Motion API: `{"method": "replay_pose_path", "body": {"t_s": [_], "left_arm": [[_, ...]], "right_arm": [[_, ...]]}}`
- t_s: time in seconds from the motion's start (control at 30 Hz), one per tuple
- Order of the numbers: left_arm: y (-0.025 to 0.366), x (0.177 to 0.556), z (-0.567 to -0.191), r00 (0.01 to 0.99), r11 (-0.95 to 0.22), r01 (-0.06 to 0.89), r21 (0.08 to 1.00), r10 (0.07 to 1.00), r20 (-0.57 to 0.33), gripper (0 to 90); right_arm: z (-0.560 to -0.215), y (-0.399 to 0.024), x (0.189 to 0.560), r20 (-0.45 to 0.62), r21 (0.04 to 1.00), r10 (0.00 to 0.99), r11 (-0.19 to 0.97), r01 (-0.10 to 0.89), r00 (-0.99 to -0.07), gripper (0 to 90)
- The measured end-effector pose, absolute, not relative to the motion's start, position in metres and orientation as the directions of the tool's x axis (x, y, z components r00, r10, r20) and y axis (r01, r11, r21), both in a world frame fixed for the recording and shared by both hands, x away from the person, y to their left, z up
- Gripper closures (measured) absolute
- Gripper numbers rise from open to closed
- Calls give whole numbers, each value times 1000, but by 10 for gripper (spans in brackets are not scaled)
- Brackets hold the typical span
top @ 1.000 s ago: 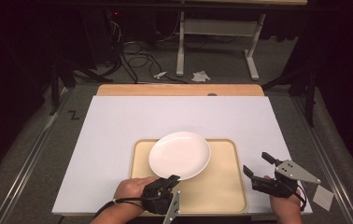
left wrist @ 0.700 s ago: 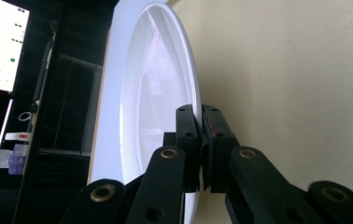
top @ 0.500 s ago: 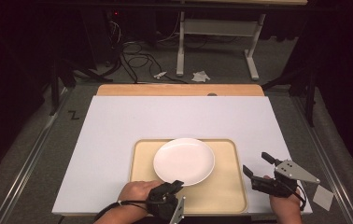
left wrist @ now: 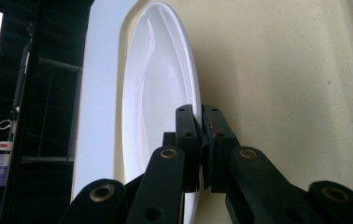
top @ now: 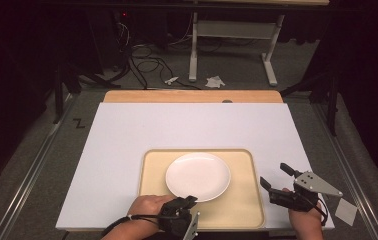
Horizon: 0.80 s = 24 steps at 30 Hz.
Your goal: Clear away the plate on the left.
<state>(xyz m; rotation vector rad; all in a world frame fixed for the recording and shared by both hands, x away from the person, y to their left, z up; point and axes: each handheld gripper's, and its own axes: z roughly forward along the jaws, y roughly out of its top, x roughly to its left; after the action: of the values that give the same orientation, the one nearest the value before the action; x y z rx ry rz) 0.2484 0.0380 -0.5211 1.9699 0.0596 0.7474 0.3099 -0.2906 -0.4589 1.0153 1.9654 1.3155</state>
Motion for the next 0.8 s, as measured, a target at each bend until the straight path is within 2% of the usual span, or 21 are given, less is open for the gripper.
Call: {"method": "replay_pose_path", "body": {"t_s": [0.5, 0.8], "left_arm": [[39, 246, -523, 834, -505, -237, 830, 333, 440, 864], [40, 247, -523, 853, -494, -184, 850, 350, 388, 842]], "right_arm": [[-460, -292, 310, -29, 930, 834, 225, 291, -551, 162], [-460, -291, 310, -31, 929, 836, 226, 293, -549, 163]]}}
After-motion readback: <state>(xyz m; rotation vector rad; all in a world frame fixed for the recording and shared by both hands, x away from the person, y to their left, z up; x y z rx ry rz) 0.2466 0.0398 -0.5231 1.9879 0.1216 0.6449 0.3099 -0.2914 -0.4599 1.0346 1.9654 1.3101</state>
